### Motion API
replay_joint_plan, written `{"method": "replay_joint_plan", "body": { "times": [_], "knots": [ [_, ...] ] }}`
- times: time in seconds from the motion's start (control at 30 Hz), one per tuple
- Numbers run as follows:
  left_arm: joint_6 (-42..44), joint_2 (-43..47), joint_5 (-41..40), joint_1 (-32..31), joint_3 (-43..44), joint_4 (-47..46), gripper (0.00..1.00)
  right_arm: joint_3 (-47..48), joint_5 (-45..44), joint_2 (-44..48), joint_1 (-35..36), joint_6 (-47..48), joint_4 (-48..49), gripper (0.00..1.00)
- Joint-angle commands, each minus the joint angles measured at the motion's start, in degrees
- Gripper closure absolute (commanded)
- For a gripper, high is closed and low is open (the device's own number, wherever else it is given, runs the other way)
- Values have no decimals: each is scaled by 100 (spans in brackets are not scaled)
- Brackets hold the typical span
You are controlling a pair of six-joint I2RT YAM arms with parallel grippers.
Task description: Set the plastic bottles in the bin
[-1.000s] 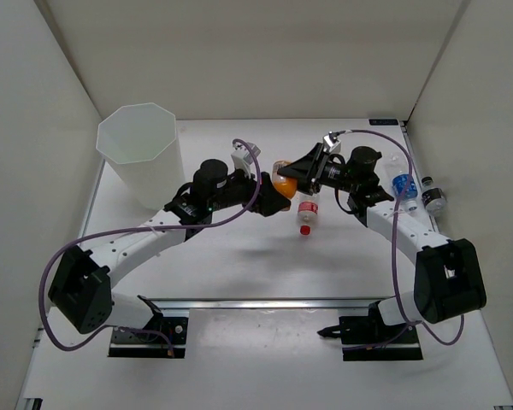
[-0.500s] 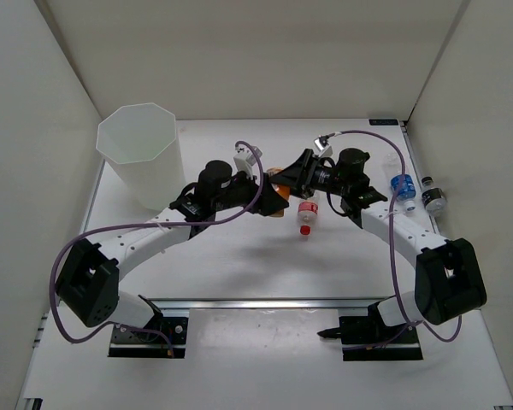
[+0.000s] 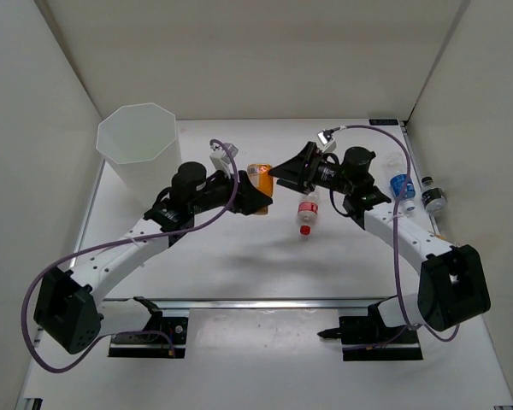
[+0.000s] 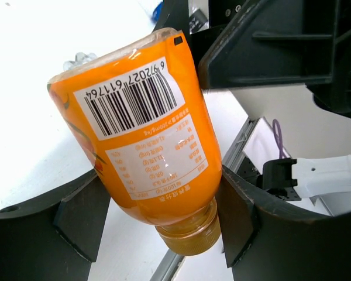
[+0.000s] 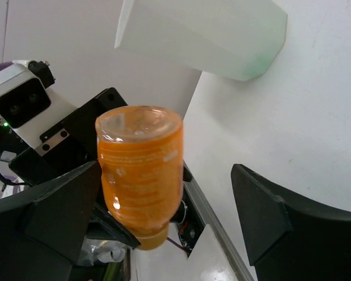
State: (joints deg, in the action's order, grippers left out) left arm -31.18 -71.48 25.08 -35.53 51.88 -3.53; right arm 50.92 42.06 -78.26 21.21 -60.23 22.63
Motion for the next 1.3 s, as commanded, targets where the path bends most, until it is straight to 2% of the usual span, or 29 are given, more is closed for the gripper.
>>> {"method": "replay_joint_plan", "body": {
  "times": [0.0,0.07,0.13,0.23,0.27,0.3,0.43,0.5,0.53,0.6,0.63,0.73,0.77,0.8,0.87,0.93,1.0,1.03,1.17,1.2,1.27],
  "knots": [
    [-3,433,146,177,24,272,100,296,12,275,-239,29,339,8],
    [286,573,-317,440,549,1008,100,287,109,477,-528,133,181,1],
    [682,636,-965,625,1075,1597,100,357,48,662,-924,527,-398,1],
    [1236,469,-2065,1054,2269,2424,100,926,-232,900,-1689,1711,-2136,1],
    [1333,338,-2460,1309,2674,2575,100,1033,-416,944,-2030,2221,-2958,1],
    [1377,232,-2499,1547,2852,2611,100,1226,-584,944,-2260,2487,-3689,1],
    [1850,-364,-3796,2049,3704,2471,100,1543,-1602,874,-2981,3657,-5205,1],
    [2019,-663,-4386,2242,4031,2620,100,1588,-2269,795,-3219,4113,-5574,1],
    [2054,-857,-4345,2339,4075,2612,100,1597,-2455,699,-3333,4246,-5742,1],
    [1844,-1190,-3969,2917,4286,2795,100,1579,-3087,611,-3457,4738,-5814,1],
    [1748,-1384,-3889,3155,4339,2857,100,1501,-3151,601,-3483,5209,-5701,1],
    [1571,-1788,-3915,3447,4629,3138,100,1325,-3897,557,-3291,5827,-5341,1],
    [1528,-1895,-3810,3543,4734,3235,100,1342,-4195,488,-3255,6334,-5252,1],
    [1457,-2026,-3791,3544,4779,3332,93,1229,-4633,435,-3185,6574,-5043,1],
    [1291,-2255,-3660,3720,4893,3490,76,1289,-4848,259,-3342,6778,-4988,1],
    [1229,-2308,-3554,3676,4859,3517,36,1316,-4857,48,-3491,6953,-4935,1],
    [1158,-2256,-3484,3641,4753,3447,17,1193,-4865,30,-3589,7077,-4900,1],
    [1123,-2204,-3266,3667,4779,3438,2,1140,-4961,-22,-3641,7077,-4996,1],
    [1087,-2273,-3211,3614,5305,3649,1,1174,-5304,-110,-3843,6780,-5609,1],
    [1114,-2265,-3203,3423,5367,3692,2,1245,-5375,-189,-3966,6700,-5760,1],
    [1105,-2256,-3071,3316,5674,3894,2,1446,-5664,-216,-4203,5678,-6355,0]
  ]
}}
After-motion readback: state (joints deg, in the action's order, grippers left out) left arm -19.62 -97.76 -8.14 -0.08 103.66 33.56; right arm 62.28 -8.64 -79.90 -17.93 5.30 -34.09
